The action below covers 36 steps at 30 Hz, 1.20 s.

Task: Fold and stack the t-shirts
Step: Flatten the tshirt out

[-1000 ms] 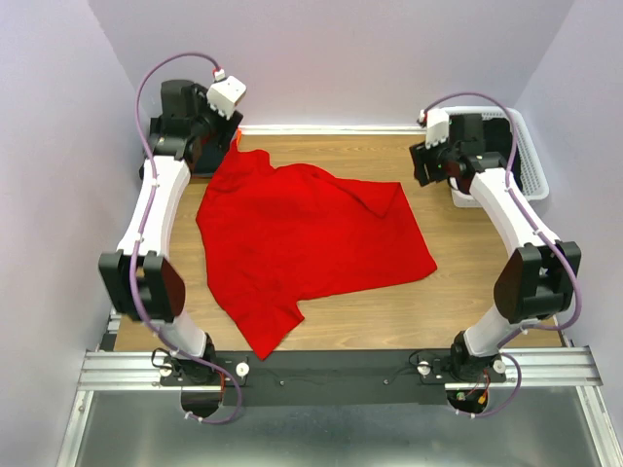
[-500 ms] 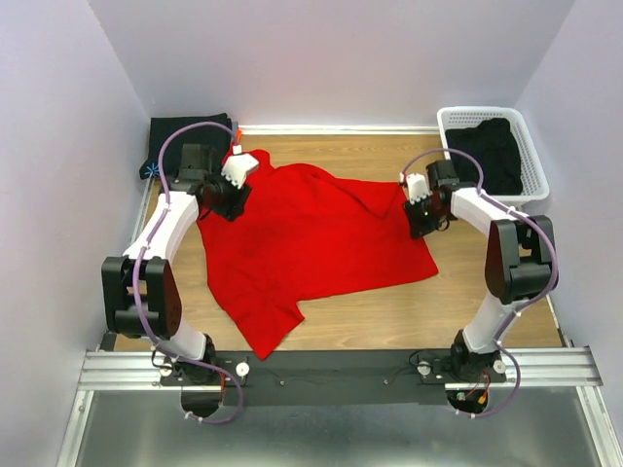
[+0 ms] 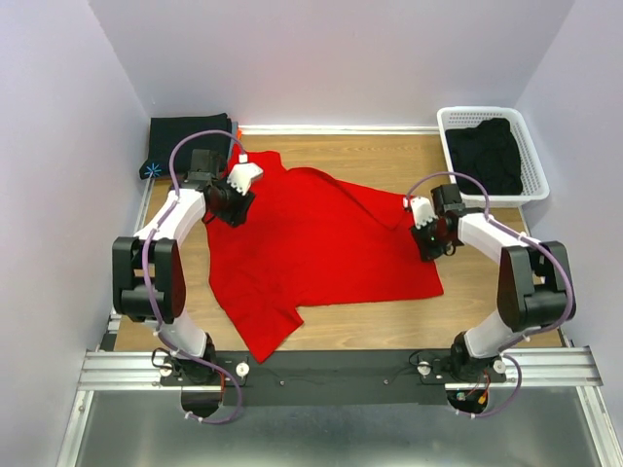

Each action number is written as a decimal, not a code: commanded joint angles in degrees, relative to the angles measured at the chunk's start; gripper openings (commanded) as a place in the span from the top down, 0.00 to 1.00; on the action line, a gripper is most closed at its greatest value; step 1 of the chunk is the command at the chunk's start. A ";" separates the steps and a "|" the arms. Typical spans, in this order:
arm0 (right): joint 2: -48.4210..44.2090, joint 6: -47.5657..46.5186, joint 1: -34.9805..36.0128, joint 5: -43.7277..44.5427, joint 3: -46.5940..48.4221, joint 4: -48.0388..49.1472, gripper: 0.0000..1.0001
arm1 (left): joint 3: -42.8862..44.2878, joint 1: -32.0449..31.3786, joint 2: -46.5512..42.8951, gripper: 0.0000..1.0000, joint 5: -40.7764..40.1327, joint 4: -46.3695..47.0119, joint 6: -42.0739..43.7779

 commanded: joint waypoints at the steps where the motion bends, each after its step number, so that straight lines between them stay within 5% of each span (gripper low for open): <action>1: -5.13 -0.65 0.20 2.21 -0.89 -9.03 0.68 | -0.59 -0.84 2.42 0.43 -1.98 0.92 1.40; 6: -6.38 2.42 0.29 -2.86 7.98 -11.85 0.66 | -1.12 -1.37 4.00 0.43 -1.99 1.27 0.87; 14: 3.72 5.59 6.44 -3.94 21.25 -11.77 0.67 | -1.21 -1.90 4.88 0.43 -1.90 2.15 -0.71; 24: 15.59 5.68 11.71 0.45 24.96 -7.99 0.64 | -2.09 -1.98 6.55 0.43 -1.90 2.94 -1.24; 36: 18.23 5.59 12.07 4.05 27.33 -6.05 0.62 | -3.67 -1.90 6.64 0.43 -1.72 4.00 -1.33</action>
